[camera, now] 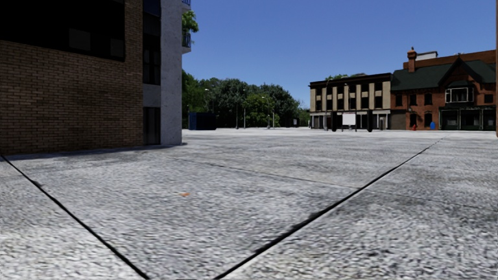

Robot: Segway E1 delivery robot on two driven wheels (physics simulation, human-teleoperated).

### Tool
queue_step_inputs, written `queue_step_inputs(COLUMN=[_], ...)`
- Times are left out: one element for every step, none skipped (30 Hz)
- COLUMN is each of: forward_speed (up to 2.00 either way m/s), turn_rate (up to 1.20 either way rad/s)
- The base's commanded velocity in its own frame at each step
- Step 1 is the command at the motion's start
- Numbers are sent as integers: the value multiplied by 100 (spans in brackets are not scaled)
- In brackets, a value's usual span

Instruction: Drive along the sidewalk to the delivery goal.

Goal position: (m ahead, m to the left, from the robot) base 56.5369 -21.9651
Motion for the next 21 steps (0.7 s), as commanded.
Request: queue_step_inputs(forward_speed=[200, 200, 200, 200, 200, 200, 200, 200, 200, 200, 200, 200, 200, 200, 200, 200, 200, 200, 200, 200, 200], turn_rate=[0, 0, 0, 0, 0, 0, 0, 0, 0, 0, 0, 0, 0, 0, 0, 0, 0, 0, 0, 0, 0])
